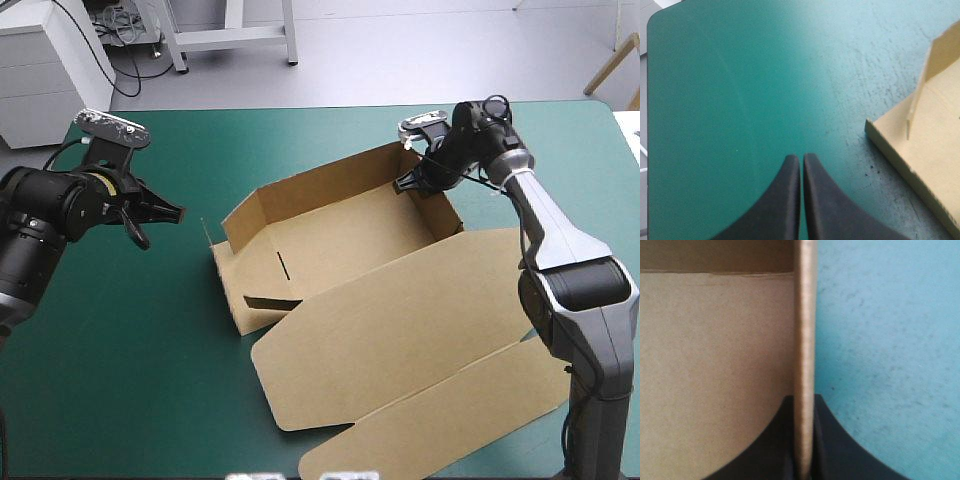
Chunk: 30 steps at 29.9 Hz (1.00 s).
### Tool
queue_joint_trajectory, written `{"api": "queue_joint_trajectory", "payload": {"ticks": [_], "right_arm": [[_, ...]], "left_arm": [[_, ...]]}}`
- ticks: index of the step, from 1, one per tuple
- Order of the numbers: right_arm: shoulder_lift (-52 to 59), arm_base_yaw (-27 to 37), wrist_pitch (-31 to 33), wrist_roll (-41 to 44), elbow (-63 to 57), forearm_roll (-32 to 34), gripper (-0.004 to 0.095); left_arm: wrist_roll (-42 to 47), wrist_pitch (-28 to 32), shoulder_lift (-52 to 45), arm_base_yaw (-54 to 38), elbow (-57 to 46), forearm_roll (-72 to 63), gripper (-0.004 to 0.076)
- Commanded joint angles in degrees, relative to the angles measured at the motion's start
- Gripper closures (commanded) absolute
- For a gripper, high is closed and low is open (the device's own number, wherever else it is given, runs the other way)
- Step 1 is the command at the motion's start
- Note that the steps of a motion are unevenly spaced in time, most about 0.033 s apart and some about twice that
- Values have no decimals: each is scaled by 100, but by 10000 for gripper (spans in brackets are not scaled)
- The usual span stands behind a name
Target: Fold the box
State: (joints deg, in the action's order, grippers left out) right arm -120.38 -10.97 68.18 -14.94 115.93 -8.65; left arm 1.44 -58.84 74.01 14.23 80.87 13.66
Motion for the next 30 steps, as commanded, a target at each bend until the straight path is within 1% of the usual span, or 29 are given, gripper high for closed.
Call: {"api": "queue_joint_trajectory", "payload": {"ticks": [1,3,6,13,19,23,26,27,30], "right_arm": [[768,346,81,-36,217,-99,927],[1025,610,81,-26,217,-223,928],[1405,1067,81,-185,217,-601,928],[2322,2193,81,-477,183,-1153,928],[3053,3014,91,-794,183,-1943,928],[3329,3246,91,-824,178,-2159,927],[3460,3260,91,-824,178,-2289,928],[3497,3260,91,-833,178,-2360,928],[3577,3260,91,-853,178,-2498,928]], "left_arm": [[437,249,-158,-3,154,384,719],[492,165,-158,-3,154,511,719],[492,51,-158,-3,154,548,719],[475,37,-158,-3,154,566,719],[463,25,-158,-3,154,719,718],[475,-23,-158,-77,154,742,709],[378,0,-158,-471,154,308,709],[209,10,-158,-628,154,110,709],[-665,-13,-158,-1279,154,-974,709]]}}
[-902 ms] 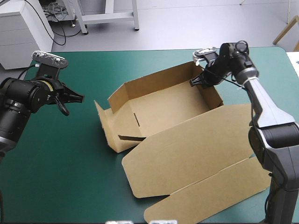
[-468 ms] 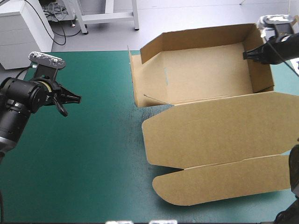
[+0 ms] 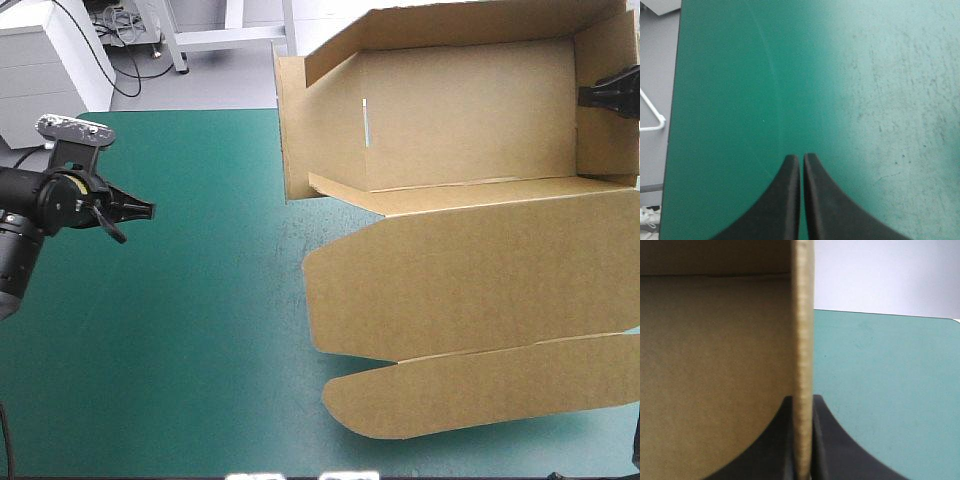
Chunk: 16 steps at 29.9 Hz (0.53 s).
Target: Fold the box
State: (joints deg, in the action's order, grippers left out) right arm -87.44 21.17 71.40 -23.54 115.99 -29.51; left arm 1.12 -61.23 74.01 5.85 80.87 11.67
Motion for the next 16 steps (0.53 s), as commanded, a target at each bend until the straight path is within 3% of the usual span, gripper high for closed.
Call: {"api": "queue_joint_trajectory", "payload": {"ticks": [1,9,16], "right_arm": [[307,46,-230,7,171,-413,928],[480,46,-230,-407,-290,-1280,928],[598,46,-230,-703,-913,-1789,928]], "left_arm": [[-989,201,-158,-753,146,-1310,709],[-3307,109,-150,-2479,-582,-4604,709],[-5000,303,-135,-2737,-1788,-6439,710]]}}
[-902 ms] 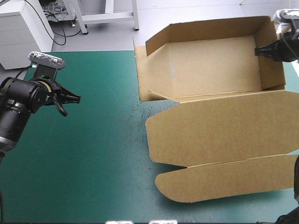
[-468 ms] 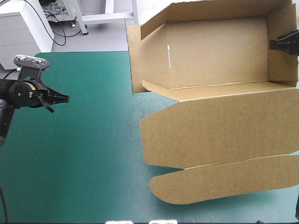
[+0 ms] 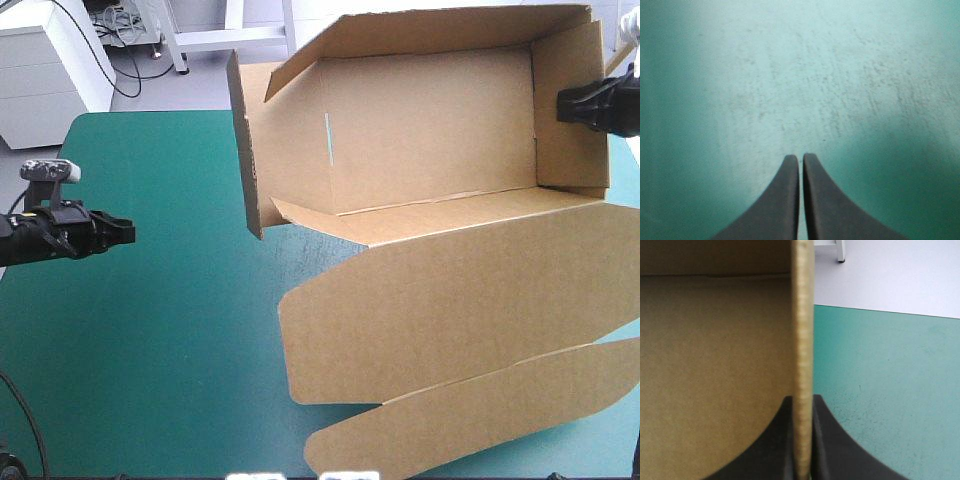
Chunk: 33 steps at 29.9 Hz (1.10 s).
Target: Fold the box
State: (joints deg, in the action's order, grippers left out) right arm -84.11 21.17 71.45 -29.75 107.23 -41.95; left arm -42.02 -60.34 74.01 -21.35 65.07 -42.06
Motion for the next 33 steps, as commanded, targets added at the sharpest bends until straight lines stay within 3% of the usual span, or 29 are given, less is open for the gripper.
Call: {"api": "queue_joint_trajectory", "payload": {"ticks": [1,9,15,17,22,24,25,33], "right_arm": [[268,46,-235,-131,-96,-558,928],[382,-313,-245,-307,-258,-492,928],[386,-461,-245,-317,-258,-467,928],[386,-461,-245,-306,-258,-467,928],[386,-461,-245,-294,-258,-453,927],[386,-498,-245,-294,-258,-440,928],[386,-522,-245,-294,-258,-431,928],[376,-982,-255,-267,-258,-185,928]], "left_arm": [[-1039,204,-96,-16,-420,-1400,710],[-1692,180,418,-5,-1245,-2719,710],[-1675,-359,944,153,-1259,-3248,682],[-1758,-673,1105,194,-1259,-3570,596],[-2234,-1156,1197,194,-1259,-4299,149],[-2234,-1166,1197,208,-1259,-4416,18],[-2246,-1166,1197,223,-1259,-4426,-11],[-2317,-1421,1197,743,-1241,-4784,-1]]}}
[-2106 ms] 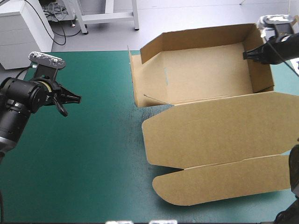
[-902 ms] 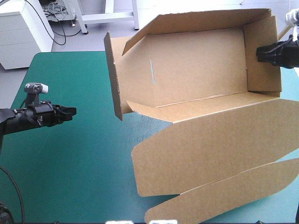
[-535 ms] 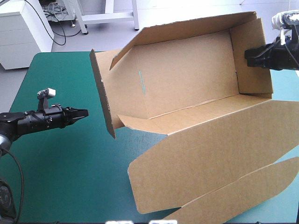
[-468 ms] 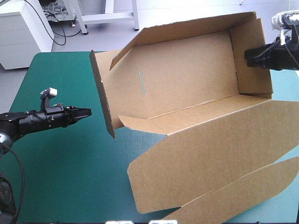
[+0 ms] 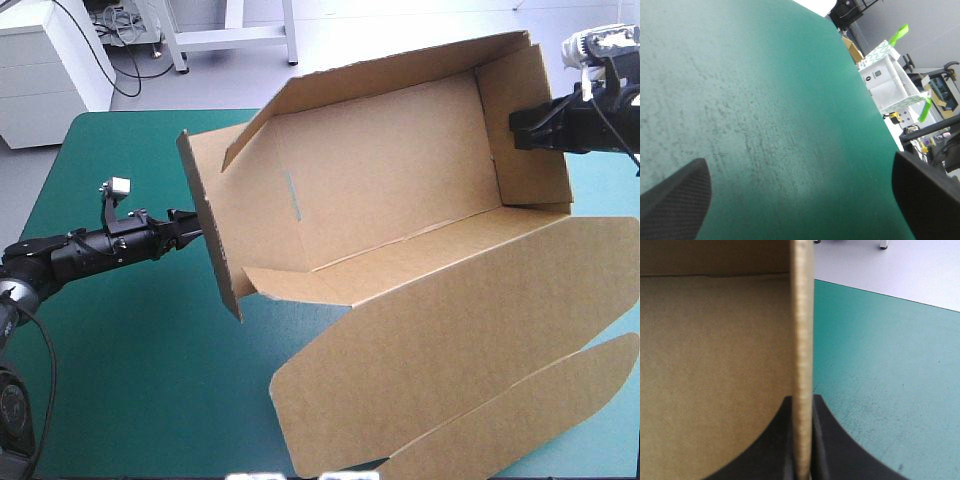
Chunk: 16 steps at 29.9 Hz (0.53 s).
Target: Fold the box
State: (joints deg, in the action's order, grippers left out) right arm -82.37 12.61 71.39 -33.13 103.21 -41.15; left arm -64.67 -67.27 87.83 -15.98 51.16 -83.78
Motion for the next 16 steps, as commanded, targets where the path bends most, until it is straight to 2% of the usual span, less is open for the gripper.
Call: {"api": "queue_joint_trajectory", "payload": {"ticks": [1,10,16], "right_arm": [[201,-154,-249,71,145,-218,927],[201,-180,-352,71,145,-203,927],[201,-180,-610,268,75,167,925]], "left_arm": [[-51,-728,-197,295,173,-613,-1],[12,-728,-393,832,344,-768,-1],[32,-728,-639,913,396,-948,-1]]}}
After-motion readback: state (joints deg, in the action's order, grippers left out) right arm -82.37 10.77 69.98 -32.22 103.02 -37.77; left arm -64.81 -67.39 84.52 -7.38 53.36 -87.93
